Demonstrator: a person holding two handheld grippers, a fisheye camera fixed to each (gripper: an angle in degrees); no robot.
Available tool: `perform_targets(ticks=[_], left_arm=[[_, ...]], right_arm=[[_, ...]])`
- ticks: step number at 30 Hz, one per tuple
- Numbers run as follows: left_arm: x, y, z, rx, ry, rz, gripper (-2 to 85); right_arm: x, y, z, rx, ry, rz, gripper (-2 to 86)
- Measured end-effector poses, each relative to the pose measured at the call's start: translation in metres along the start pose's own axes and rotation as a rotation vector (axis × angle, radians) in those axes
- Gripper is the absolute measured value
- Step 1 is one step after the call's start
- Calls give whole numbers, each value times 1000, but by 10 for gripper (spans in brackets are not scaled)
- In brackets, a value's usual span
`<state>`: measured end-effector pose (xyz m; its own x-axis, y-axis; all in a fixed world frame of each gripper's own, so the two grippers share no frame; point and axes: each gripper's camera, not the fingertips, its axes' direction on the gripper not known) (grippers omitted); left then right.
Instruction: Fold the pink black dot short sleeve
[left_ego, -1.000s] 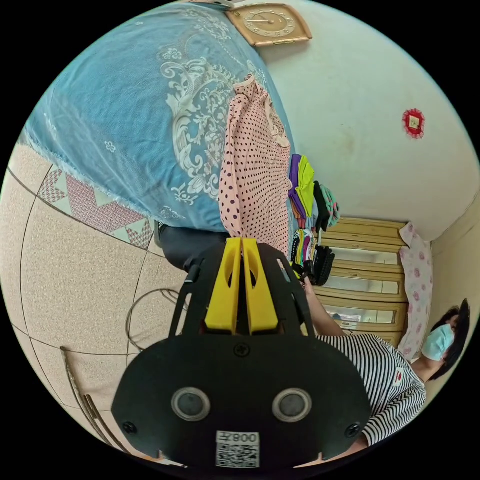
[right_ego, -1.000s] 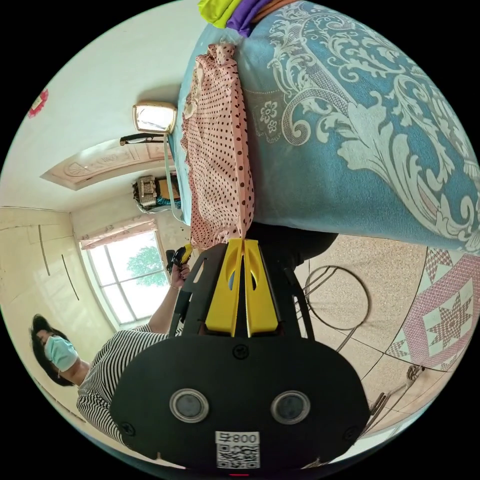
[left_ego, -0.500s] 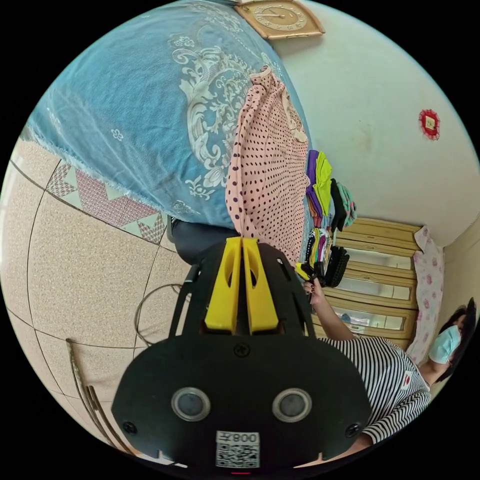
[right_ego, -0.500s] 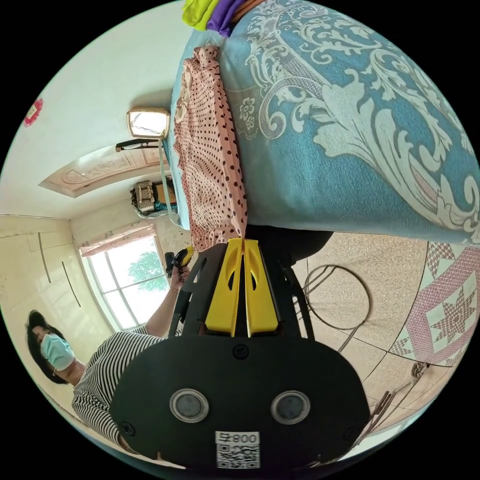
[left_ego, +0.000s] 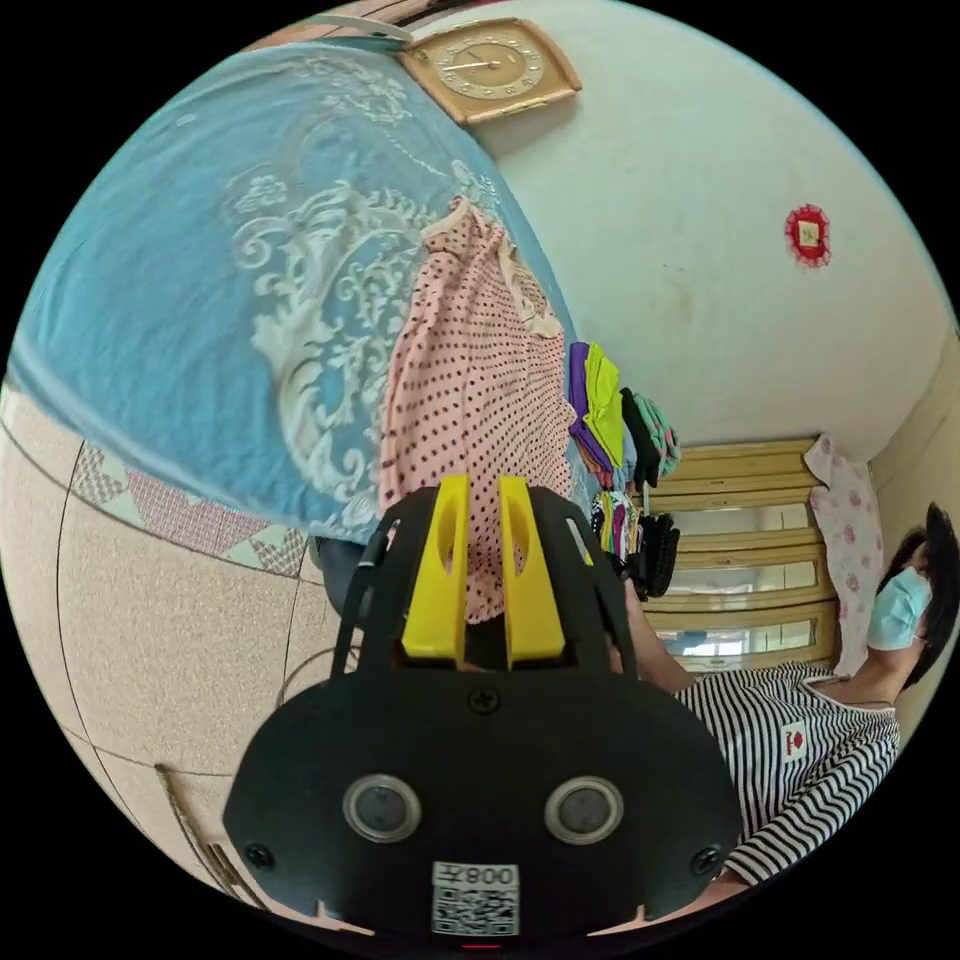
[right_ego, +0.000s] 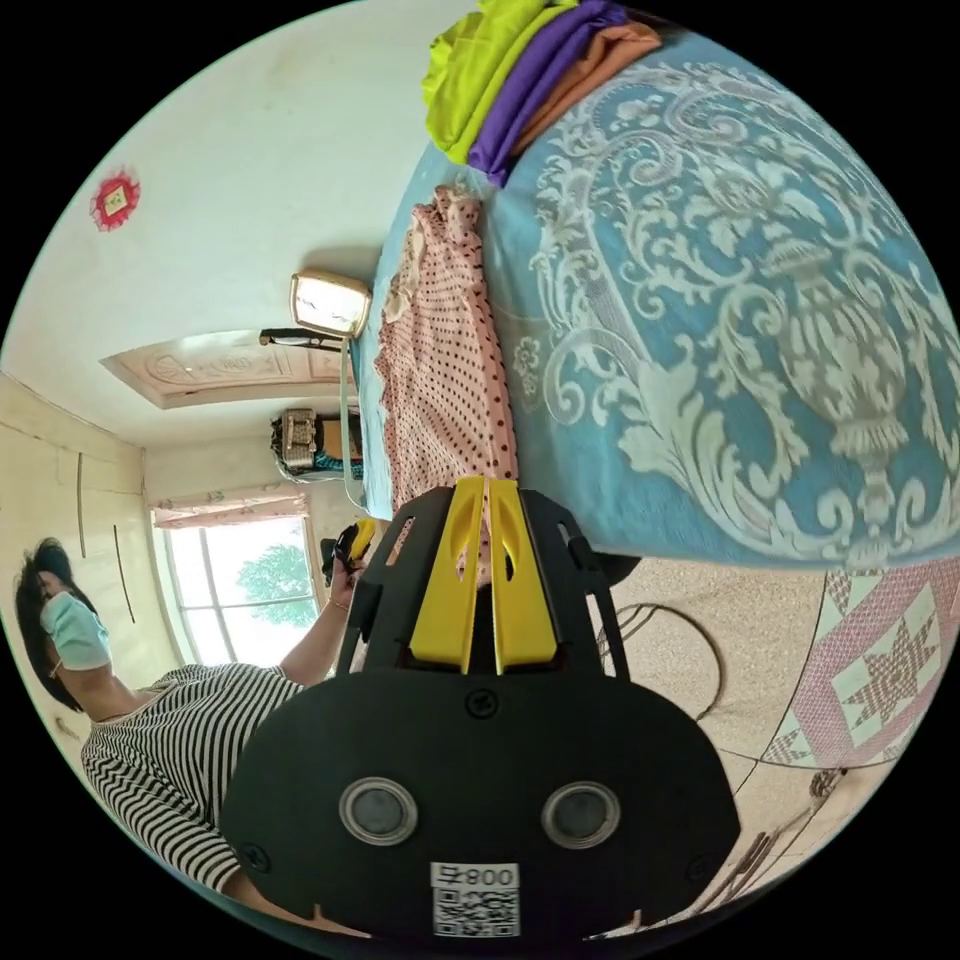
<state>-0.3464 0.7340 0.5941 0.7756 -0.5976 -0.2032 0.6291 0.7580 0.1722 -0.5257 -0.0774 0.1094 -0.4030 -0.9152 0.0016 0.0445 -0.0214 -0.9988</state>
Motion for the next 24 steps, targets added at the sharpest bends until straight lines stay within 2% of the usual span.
perform_targets(ticks=[5, 14, 24], left_arm=[[85, -123, 98, -124, -22, 270, 69], [182, -302, 234, -180, -230, 529, 80], [230, -388, 337, -281, -514, 740, 98]], right_arm=[[-90, -101, 71, -55, 46, -235, 20], [-245, -287, 224, -139, 295, -601, 58], [-346, -392, 377, -221, 597, -912, 73]])
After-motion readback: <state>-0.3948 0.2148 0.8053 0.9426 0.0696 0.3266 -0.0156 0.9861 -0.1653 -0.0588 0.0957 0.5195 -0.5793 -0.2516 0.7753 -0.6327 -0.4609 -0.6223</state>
